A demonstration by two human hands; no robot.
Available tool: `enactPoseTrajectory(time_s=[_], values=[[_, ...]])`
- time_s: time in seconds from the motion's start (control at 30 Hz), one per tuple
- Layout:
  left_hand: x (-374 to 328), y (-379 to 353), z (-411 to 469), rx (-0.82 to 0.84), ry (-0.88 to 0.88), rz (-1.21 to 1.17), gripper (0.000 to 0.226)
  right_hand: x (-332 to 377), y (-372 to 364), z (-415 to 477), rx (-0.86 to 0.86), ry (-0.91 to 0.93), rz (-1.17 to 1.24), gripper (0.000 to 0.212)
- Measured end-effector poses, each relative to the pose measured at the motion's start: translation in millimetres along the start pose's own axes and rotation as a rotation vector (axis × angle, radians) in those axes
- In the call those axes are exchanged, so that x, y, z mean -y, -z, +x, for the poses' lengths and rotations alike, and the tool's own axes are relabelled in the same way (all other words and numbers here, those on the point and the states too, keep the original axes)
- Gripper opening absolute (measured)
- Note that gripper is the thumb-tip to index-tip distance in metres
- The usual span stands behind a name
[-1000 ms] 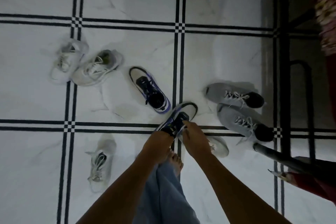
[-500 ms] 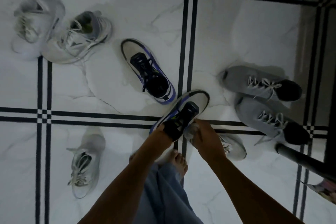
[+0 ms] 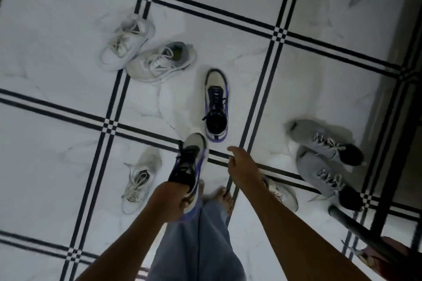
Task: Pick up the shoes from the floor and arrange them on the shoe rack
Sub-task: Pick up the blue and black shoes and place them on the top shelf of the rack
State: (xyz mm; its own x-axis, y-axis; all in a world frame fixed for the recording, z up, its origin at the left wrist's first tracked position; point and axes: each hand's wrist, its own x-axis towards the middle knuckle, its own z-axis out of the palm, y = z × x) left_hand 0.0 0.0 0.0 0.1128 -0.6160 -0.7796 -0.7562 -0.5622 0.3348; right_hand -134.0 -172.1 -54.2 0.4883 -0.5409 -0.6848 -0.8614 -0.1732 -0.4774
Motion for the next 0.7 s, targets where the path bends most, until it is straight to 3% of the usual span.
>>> enactPoseTrajectory(time_s=[0.1,0.37,0.47,0.53,0.7], values=[[30.6,1.4,-8.3,-0.152,0.1,-0.129,0.021,26.7,-12.5,26.2,0.067,0.013,-0.104,0.041],[81.1,9.0,81.6,-0.414,0.224,-0.131,0.025,25.4,-75.8,132.6,0.148,0.031,-0.662,0.055],[86.3,7.8,117.1,-0.417,0.2,-0.087,0.022,5.2,-93.8,159.4,0.152,-0.038,-0.651,0.047],[89.2,6.0,130.4,-0.414,0.159,-0.049,0.028,-3.0,-96.3,170.8,0.151,-0.079,-0.52,0.032],[87.5,15.0,121.9,-0.276,0.128,0.074,0.034,-3.5,-68.4,149.4,0.059,0.002,-0.303,0.023]])
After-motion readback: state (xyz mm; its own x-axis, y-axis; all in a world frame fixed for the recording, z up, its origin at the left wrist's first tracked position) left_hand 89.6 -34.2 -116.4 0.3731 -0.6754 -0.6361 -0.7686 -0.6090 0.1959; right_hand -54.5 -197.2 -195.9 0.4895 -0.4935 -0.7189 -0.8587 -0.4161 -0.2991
